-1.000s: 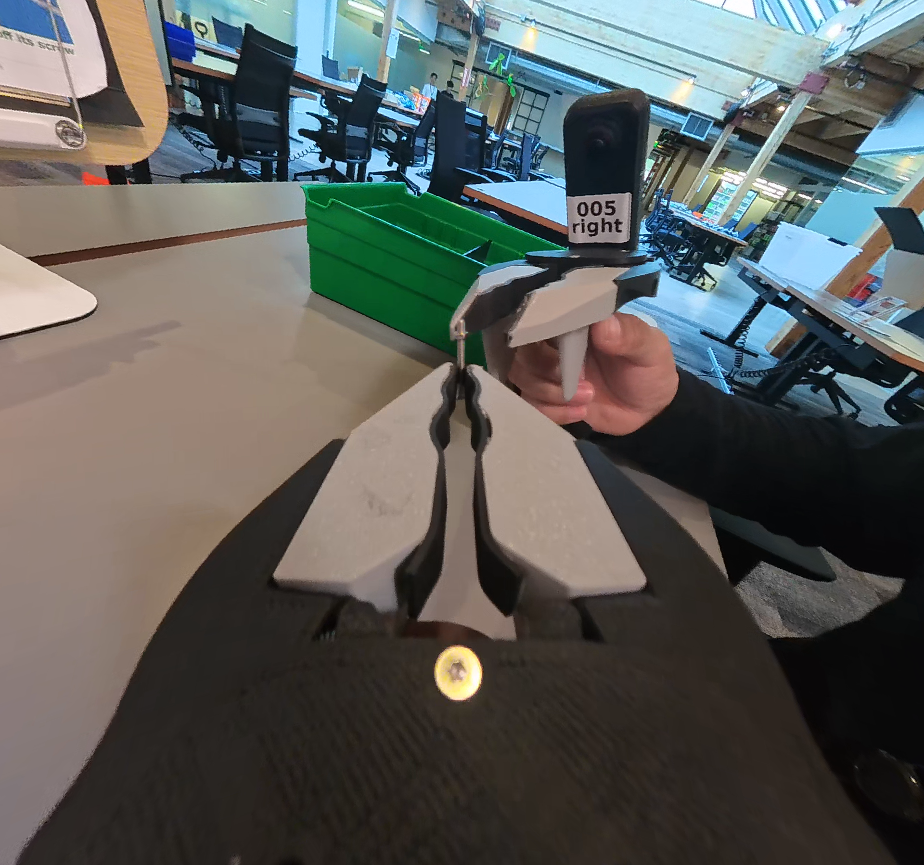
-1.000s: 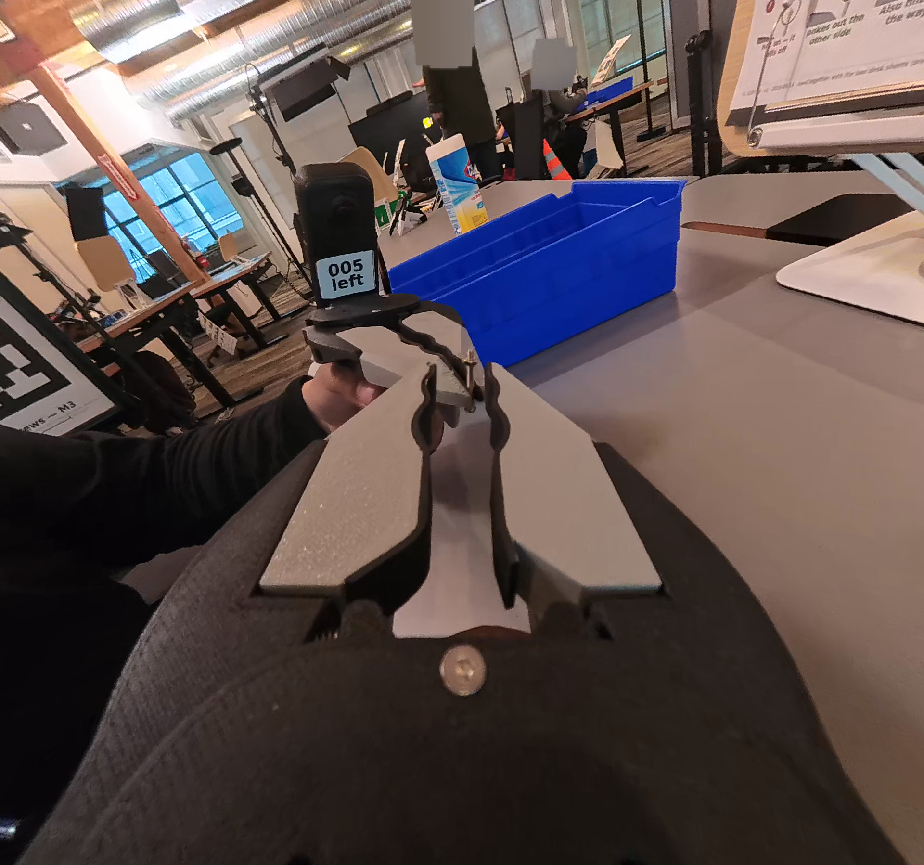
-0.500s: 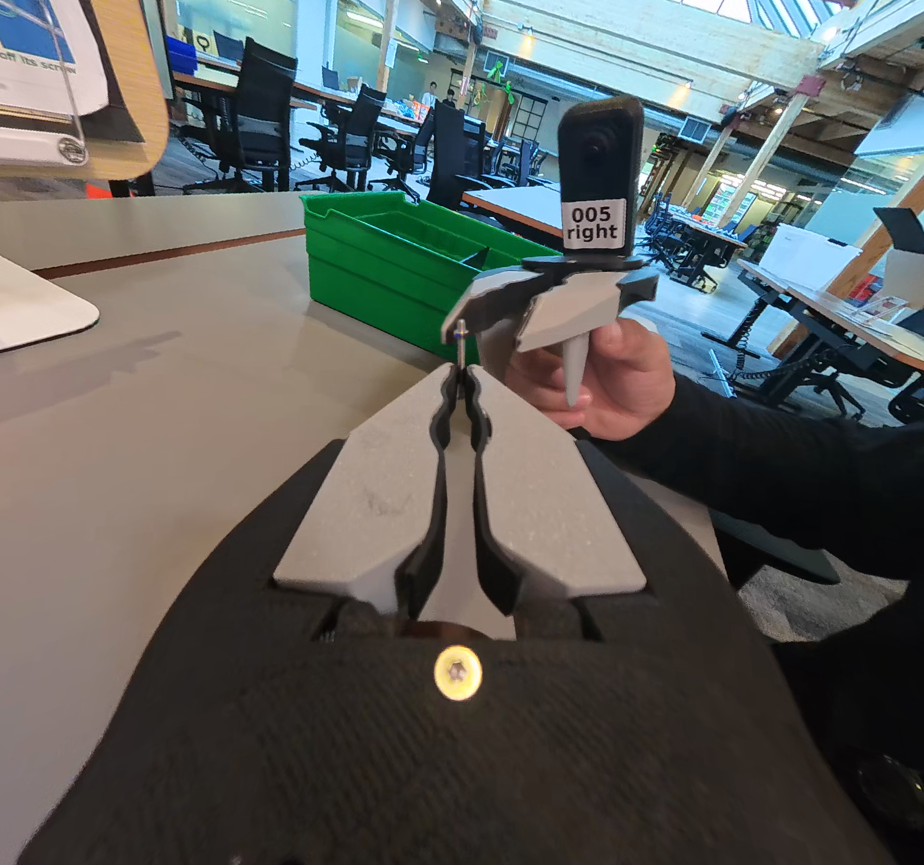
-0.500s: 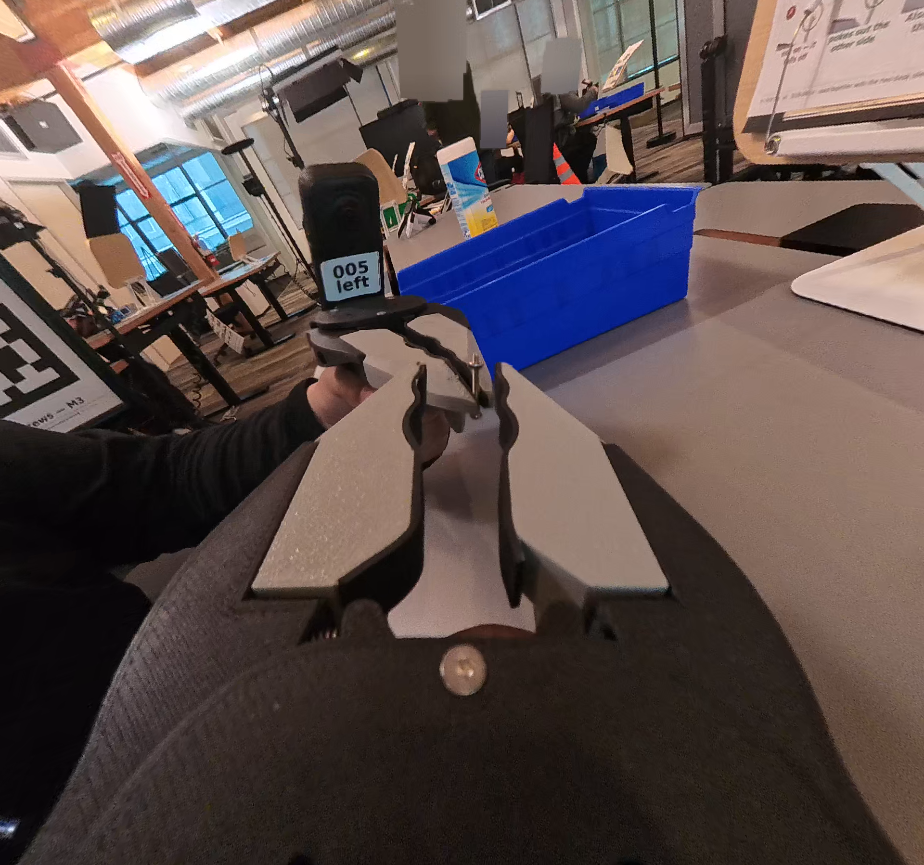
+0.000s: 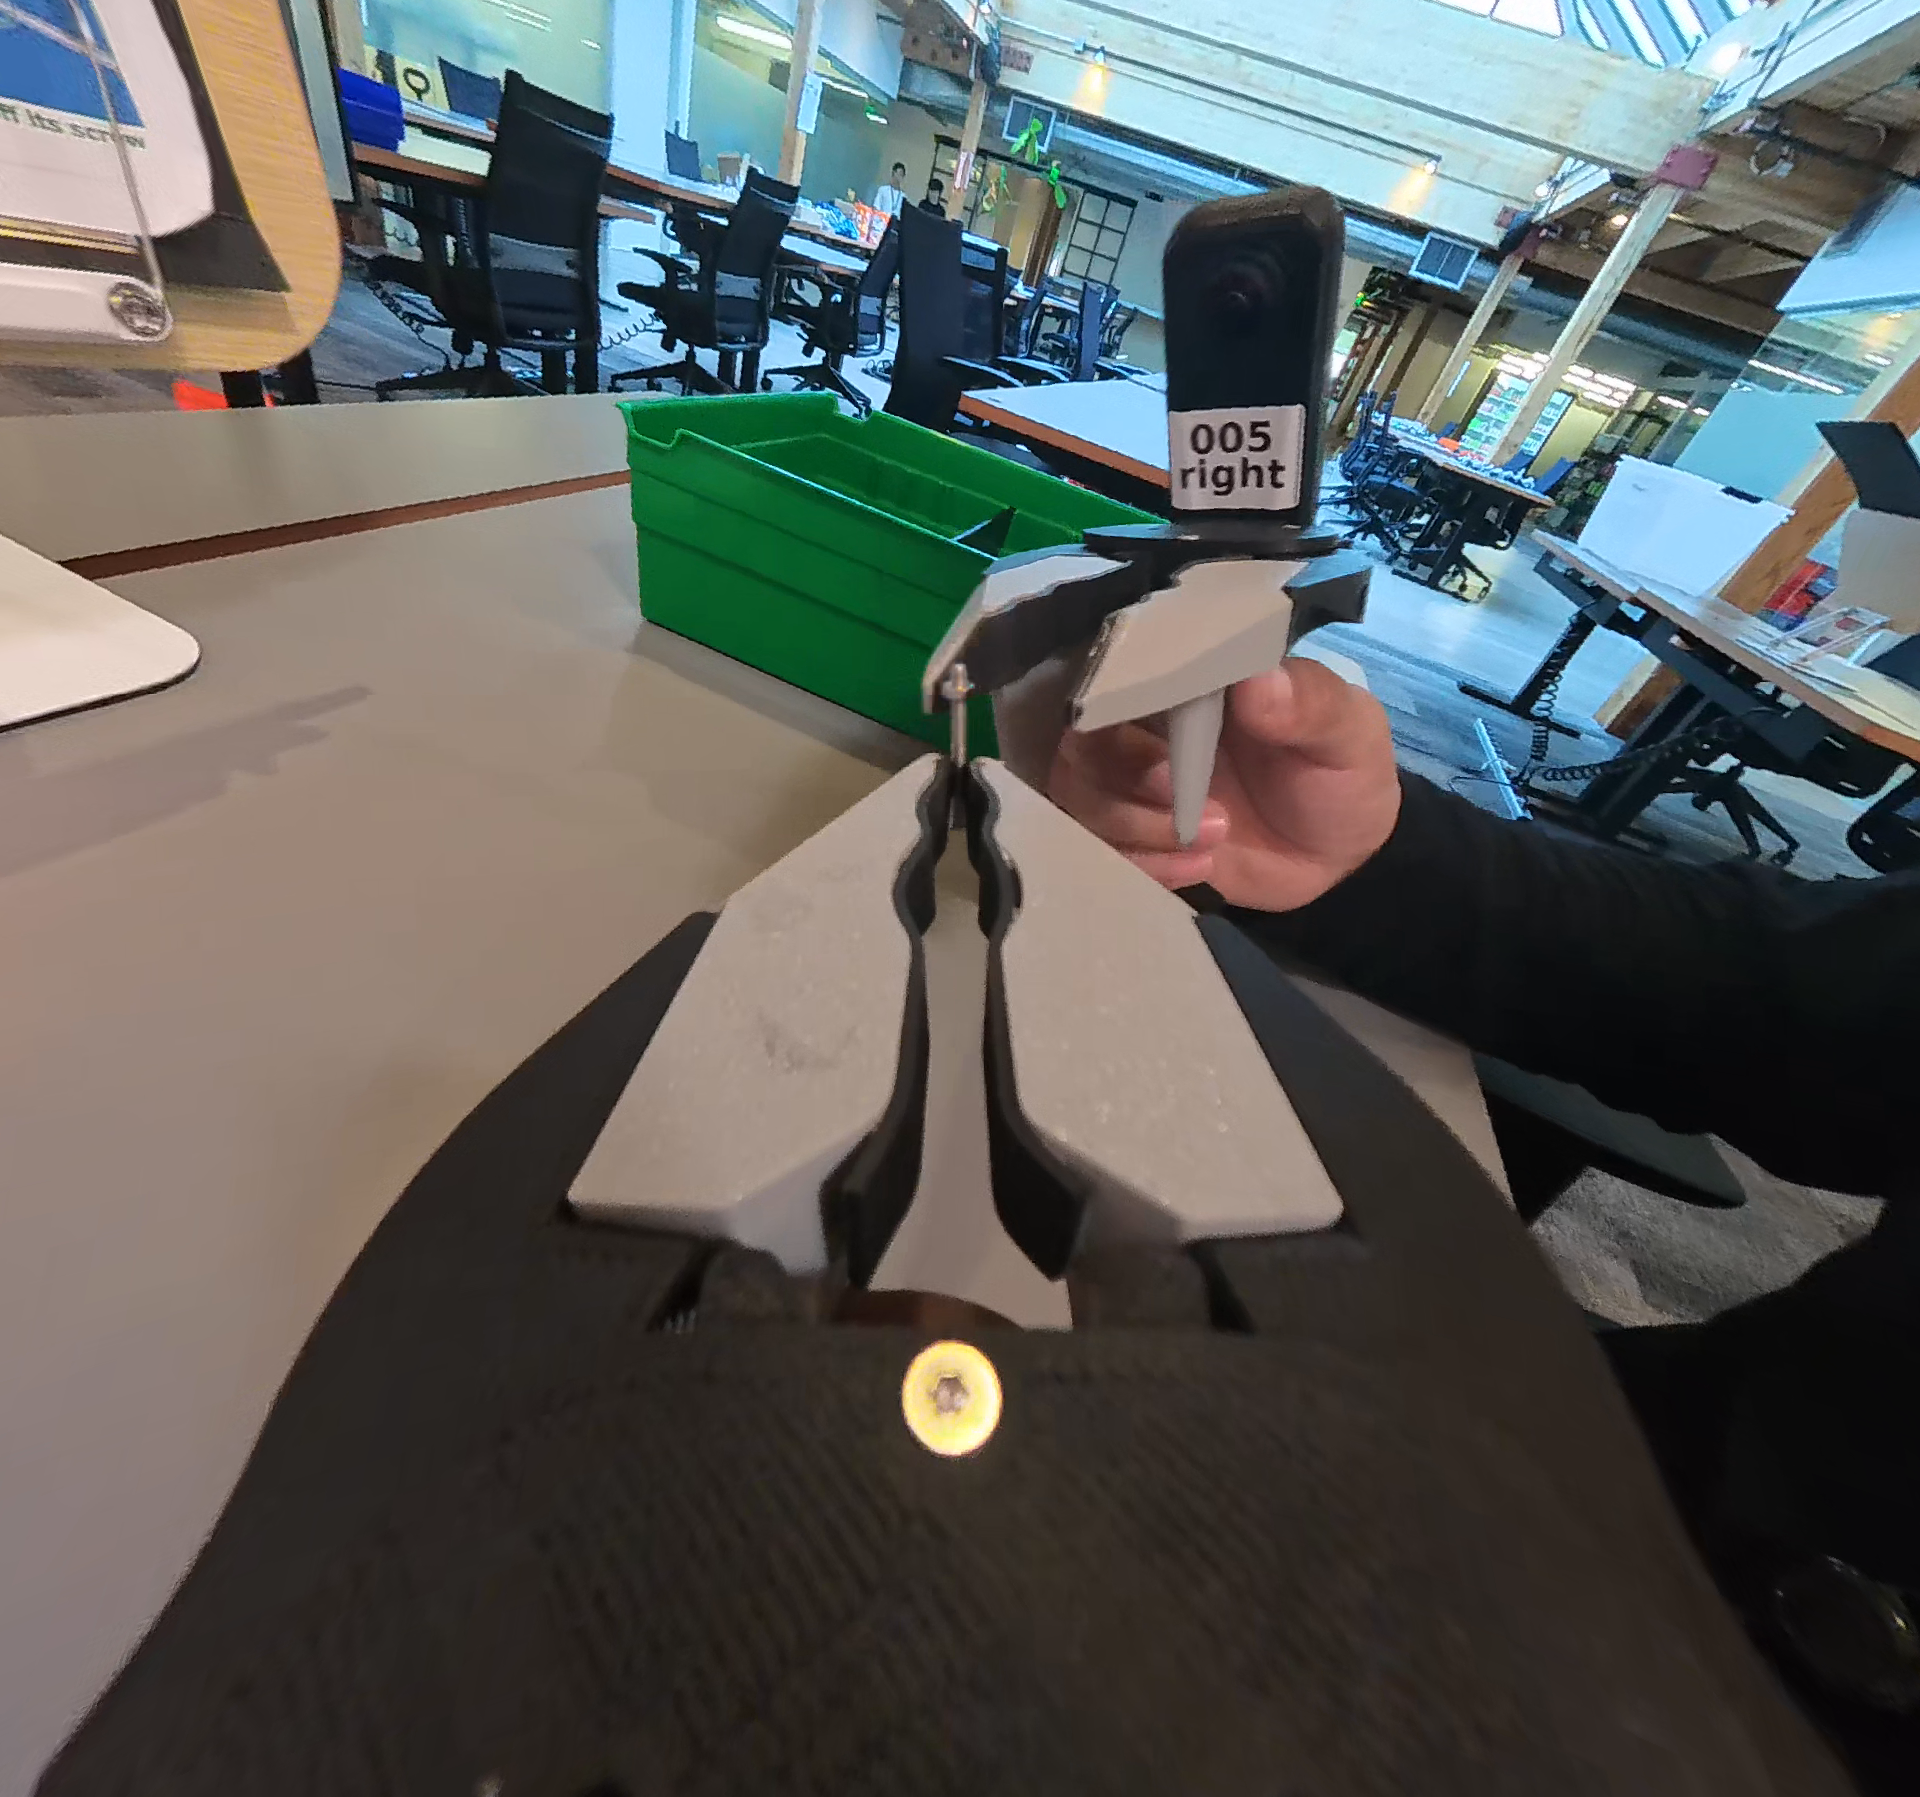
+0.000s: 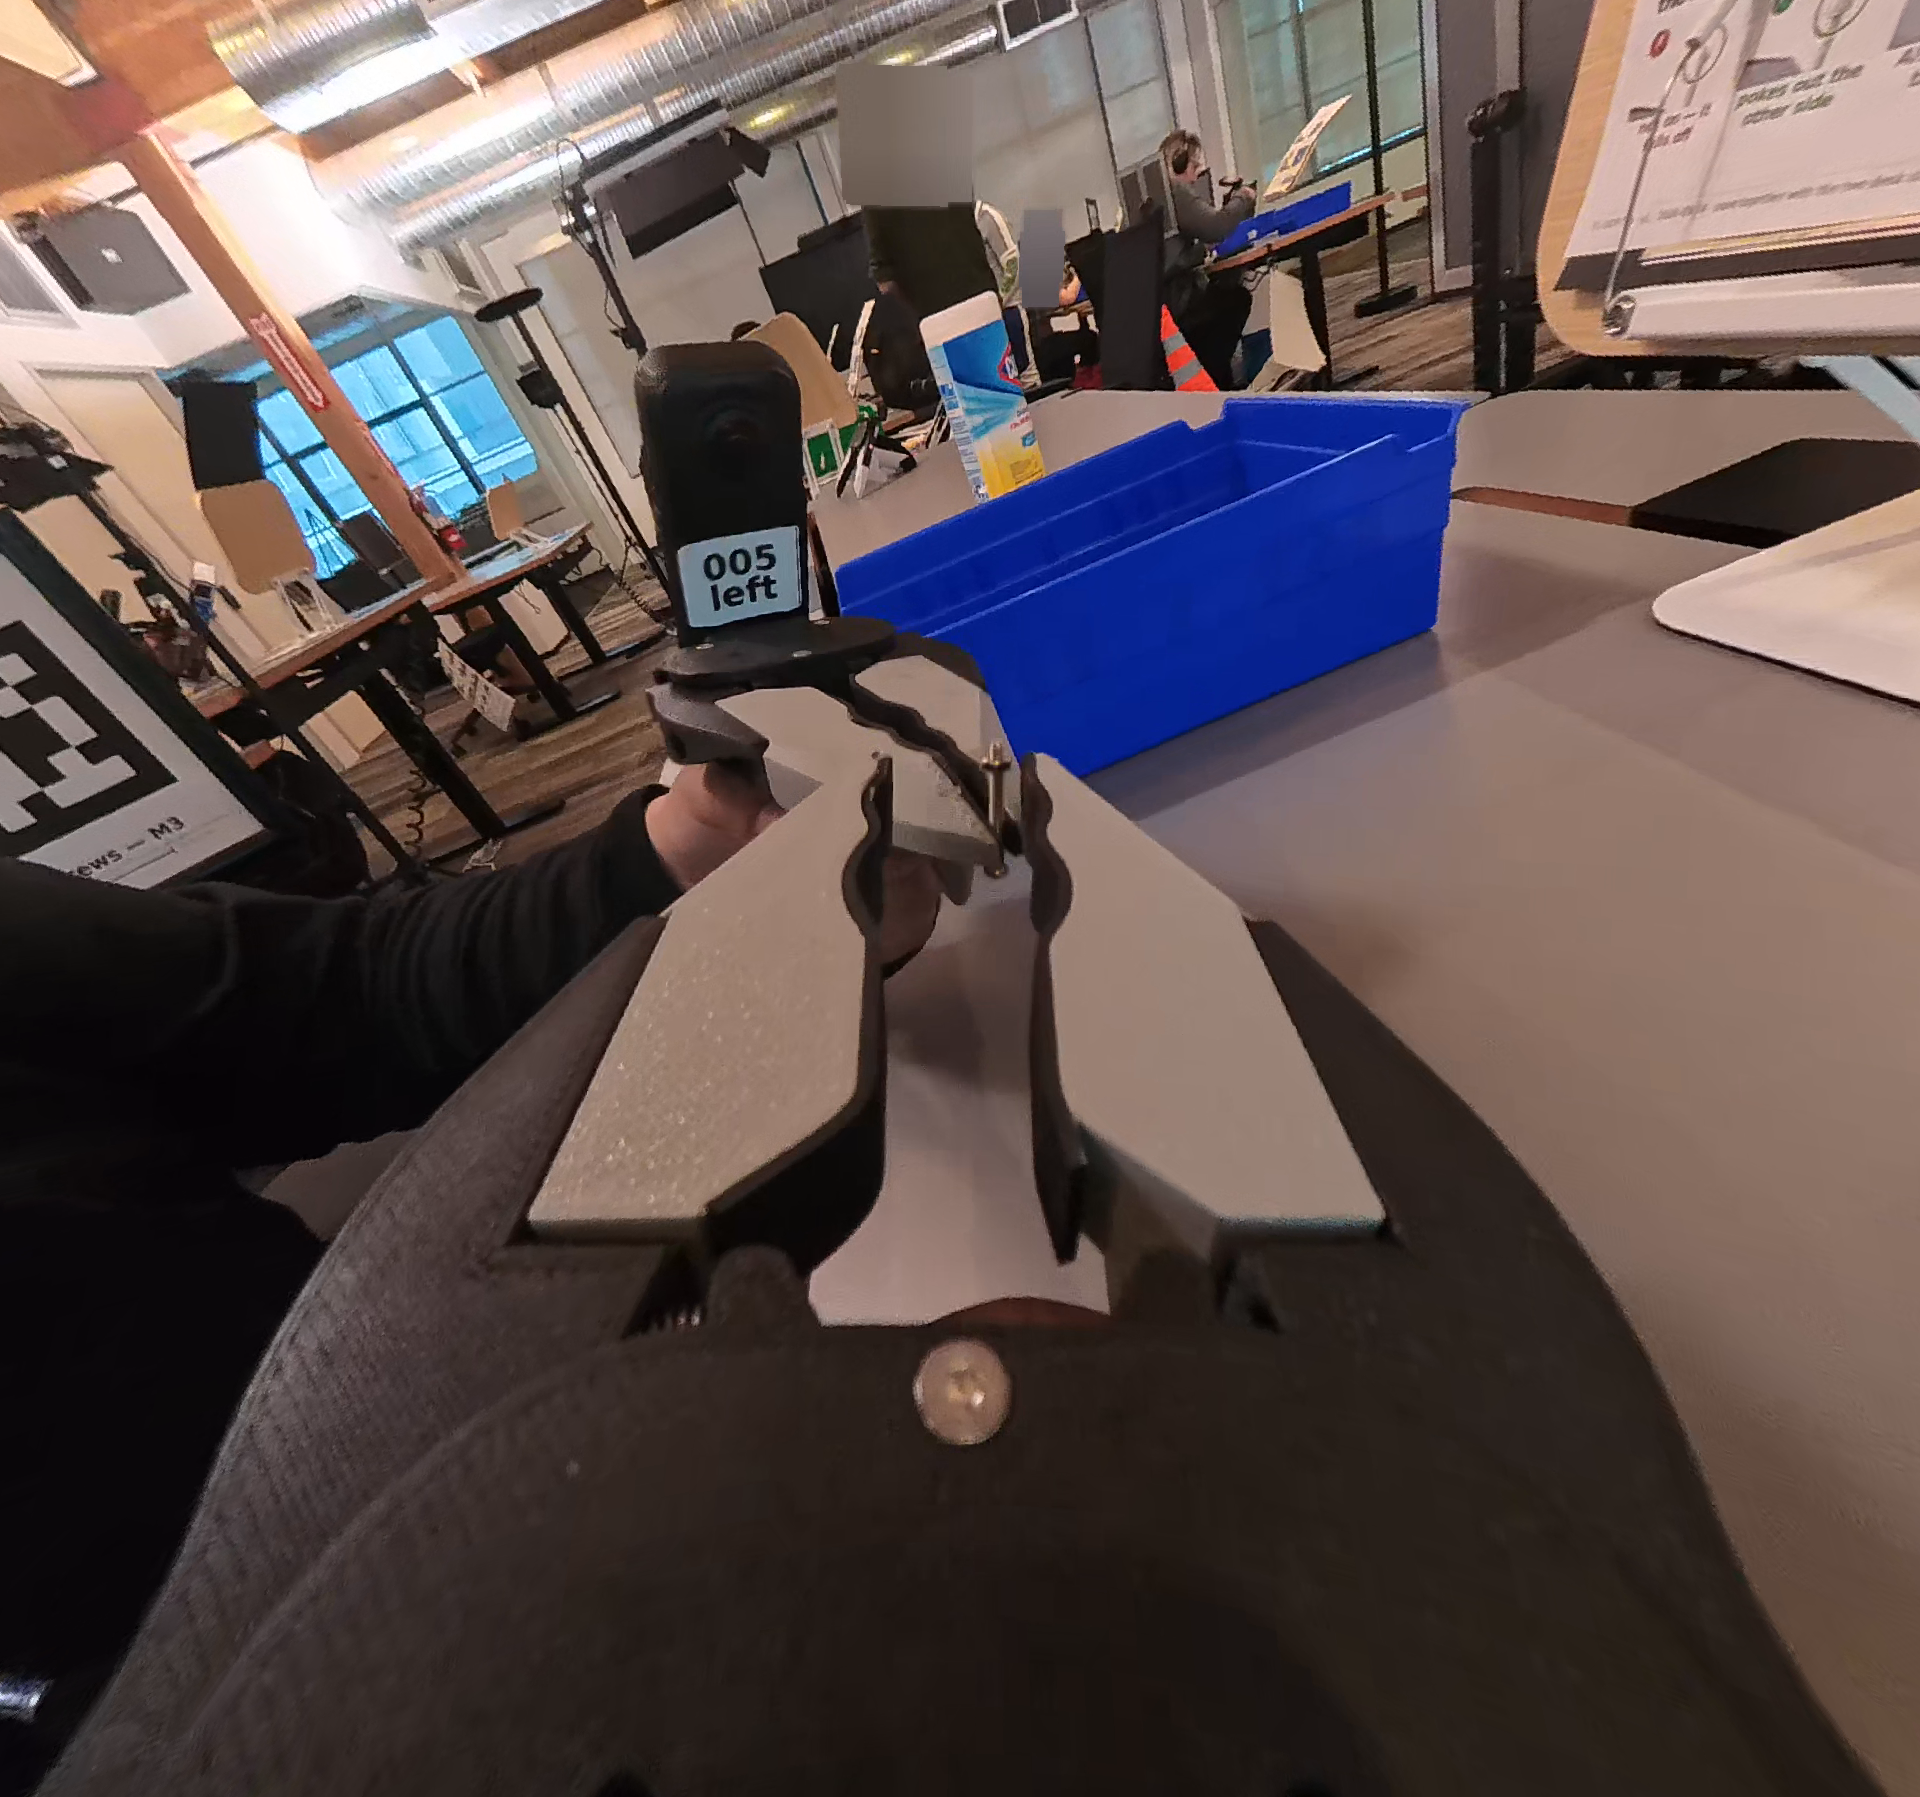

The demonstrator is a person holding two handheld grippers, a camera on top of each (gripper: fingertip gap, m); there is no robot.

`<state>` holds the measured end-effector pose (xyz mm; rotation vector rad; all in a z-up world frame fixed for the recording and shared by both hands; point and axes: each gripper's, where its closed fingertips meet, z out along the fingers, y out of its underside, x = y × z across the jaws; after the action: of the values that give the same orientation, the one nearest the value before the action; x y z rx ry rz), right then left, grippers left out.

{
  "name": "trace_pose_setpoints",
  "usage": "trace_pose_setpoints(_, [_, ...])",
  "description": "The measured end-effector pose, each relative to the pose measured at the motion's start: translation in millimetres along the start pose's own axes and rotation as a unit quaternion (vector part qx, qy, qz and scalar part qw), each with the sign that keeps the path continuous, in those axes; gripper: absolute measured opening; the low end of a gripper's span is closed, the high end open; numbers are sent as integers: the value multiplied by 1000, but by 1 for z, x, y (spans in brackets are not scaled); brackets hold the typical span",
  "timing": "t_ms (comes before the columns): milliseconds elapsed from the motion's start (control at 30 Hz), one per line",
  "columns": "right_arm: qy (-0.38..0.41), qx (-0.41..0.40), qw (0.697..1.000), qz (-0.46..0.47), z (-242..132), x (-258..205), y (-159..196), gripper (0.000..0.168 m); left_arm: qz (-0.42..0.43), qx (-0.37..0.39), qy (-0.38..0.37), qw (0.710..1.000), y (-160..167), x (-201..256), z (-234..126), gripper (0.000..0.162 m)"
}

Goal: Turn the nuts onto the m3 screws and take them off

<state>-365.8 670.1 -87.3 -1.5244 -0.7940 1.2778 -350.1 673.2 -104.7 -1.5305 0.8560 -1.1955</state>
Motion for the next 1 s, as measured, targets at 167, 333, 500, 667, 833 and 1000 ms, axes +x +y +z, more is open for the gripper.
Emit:
trace_pose_setpoints(167, [-10, -5, 1000, 2, 6, -4, 4, 21, -1, -4, 12, 1000, 2, 5, 3, 0])
trace_pose_setpoints(333, [-8, -17, 1000, -2, 11, -3, 9, 19, 4, -14, 14, 1000, 6, 8, 7, 0])
trace_pose_setpoints(500, [4, 2, 1000, -9, -2, 1, -2, 17, -12, 4, 4, 1000, -1, -2, -2, 0])
trace_pose_setpoints(667, [6, -11, 1000, -12, 5, 0, 5, 19, -8, -4, 10, 1000, 3, 3, 2, 0])
trace_pose_setpoints(833, [6, -23, 1000, -17, 11, -2, 9, 21, 4, -16, 11, 1000, 7, 7, 7, 0])
trace_pose_setpoints(1000, [14, 1, 1000, -9, -3, 4, -2, 19, -12, 3, 11, 1000, 1, 0, -1, 0])
